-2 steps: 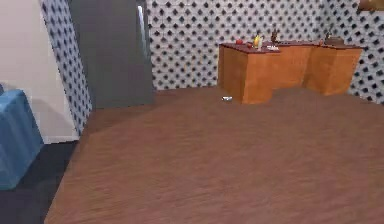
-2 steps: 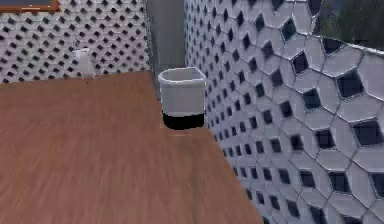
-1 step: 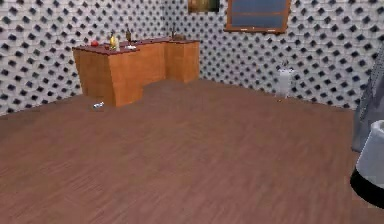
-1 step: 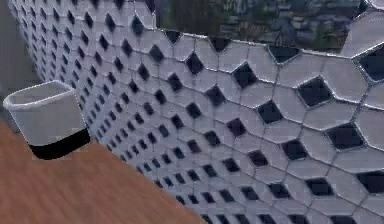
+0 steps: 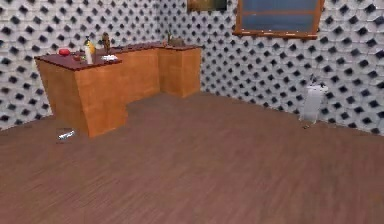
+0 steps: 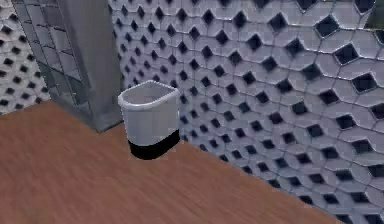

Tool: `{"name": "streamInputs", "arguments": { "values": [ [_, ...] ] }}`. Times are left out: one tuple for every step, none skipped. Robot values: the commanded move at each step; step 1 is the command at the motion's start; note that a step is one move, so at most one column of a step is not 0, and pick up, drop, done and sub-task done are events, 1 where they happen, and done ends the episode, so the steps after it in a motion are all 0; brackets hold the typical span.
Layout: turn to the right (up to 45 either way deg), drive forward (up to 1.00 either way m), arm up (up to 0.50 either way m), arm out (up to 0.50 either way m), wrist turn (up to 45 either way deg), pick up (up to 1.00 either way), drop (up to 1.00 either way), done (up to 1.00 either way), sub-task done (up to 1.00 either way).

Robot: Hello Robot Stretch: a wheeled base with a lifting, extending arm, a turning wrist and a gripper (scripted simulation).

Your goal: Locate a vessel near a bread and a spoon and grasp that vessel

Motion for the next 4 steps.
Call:
{"name": "streamInputs", "arguments": {
  "values": [
    [0.0, 1.0, 0.0, 0.0, 0.0, 0.0, 0.0, 0.0, 0.0],
    [0.0, 1.0, 0.0, 0.0, 0.0, 0.0, 0.0, 0.0, 0.0],
    [0.0, 1.0, 0.0, 0.0, 0.0, 0.0, 0.0, 0.0, 0.0],
    [0.0, 0.15, 0.0, 0.0, 0.0, 0.0, 0.0, 0.0, 0.0]
  ]
}}
